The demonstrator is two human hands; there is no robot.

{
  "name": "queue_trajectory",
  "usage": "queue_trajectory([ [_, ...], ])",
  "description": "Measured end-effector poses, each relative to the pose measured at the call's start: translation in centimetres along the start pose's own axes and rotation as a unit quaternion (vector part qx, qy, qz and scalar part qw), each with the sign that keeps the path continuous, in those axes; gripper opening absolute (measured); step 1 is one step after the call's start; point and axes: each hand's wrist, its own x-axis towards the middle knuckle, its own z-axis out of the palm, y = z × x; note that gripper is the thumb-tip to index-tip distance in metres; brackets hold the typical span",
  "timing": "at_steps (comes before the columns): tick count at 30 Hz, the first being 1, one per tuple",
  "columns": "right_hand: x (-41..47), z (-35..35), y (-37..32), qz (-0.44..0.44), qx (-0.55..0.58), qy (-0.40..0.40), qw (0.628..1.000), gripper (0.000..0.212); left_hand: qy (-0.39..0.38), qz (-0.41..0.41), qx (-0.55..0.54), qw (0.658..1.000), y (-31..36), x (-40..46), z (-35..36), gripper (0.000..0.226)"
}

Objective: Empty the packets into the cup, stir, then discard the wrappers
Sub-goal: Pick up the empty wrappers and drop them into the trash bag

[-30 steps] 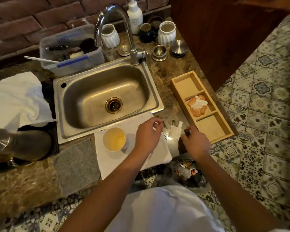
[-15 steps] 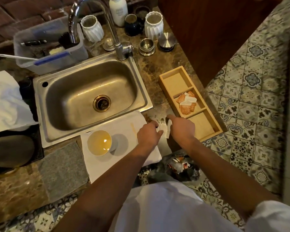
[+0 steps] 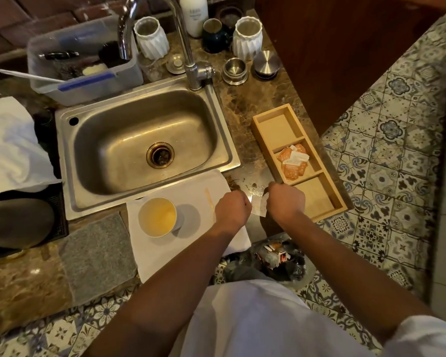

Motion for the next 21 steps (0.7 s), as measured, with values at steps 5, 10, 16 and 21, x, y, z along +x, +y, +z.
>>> queue_trajectory([
  [5, -0.1, 0.0, -0.1, 0.011, 0.003, -0.01, 1.0, 0.017, -0.007, 0.004, -0.007, 1.0, -0.2, 0.2, -0.4, 0.025],
  [10, -0.4, 0.4, 0.1, 0.038, 0.033, -0.018, 0.999, 0.016, -0.019, -0.005, -0.011, 1.0, -0.1, 0.3, 0.2, 0.025],
  [16, -1.1, 1.8, 0.7, 0.065, 0.066, -0.008, 0.996, 0.018, -0.035, -0.002, -0.022, 0.999, -0.1, -0.5, 0.9, 0.015],
  [21, -1.0, 2.0, 0.9, 0.07, 0.104, -0.003, 0.992, 0.018, -0.038, 0.007, -0.009, 0.999, -0.1, -0.6, 0.9, 0.017],
])
